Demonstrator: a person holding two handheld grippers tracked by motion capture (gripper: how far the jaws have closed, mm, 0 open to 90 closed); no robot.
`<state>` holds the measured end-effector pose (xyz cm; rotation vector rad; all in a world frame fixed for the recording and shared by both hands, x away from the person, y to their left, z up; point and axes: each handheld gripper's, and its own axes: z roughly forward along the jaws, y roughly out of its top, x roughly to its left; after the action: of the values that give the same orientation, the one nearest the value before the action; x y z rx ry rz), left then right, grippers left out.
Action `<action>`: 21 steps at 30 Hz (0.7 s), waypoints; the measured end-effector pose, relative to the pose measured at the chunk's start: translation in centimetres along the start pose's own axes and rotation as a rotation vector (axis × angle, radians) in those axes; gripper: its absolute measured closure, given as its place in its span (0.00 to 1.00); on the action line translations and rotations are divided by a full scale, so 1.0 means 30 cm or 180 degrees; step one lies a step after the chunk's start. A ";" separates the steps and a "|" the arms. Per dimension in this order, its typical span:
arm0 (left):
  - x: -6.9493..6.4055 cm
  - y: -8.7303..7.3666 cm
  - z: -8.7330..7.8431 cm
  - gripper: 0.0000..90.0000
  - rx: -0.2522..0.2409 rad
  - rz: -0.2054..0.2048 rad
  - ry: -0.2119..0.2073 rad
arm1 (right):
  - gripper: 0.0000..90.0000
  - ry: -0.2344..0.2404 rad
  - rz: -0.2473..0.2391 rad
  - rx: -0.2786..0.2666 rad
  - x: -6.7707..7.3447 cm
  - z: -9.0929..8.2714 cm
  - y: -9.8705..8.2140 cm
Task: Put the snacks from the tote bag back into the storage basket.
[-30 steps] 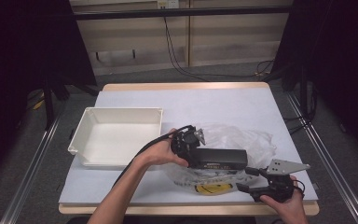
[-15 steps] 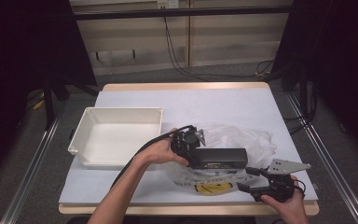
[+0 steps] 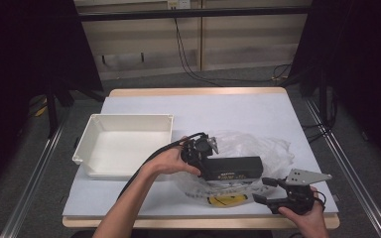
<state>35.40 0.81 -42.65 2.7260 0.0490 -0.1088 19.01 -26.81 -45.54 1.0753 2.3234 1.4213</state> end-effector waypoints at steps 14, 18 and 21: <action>-0.008 0.000 -0.036 0.48 -0.0132 -0.0048 -0.0048 | 0.34 -0.0003 -0.0006 -0.0024 0.000 -0.006 -0.004; -0.014 0.002 -0.045 0.48 -0.0193 -0.0067 -0.0053 | 0.33 -0.0023 0.0018 -0.0057 -0.004 -0.014 -0.006; -0.018 0.001 -0.053 0.48 -0.0197 -0.0081 -0.0076 | 0.33 -0.0024 0.0019 -0.0087 -0.005 -0.020 -0.007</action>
<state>34.99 1.40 -41.13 2.6623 0.0788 -0.1446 18.73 -27.37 -45.44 1.0790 2.2910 1.4442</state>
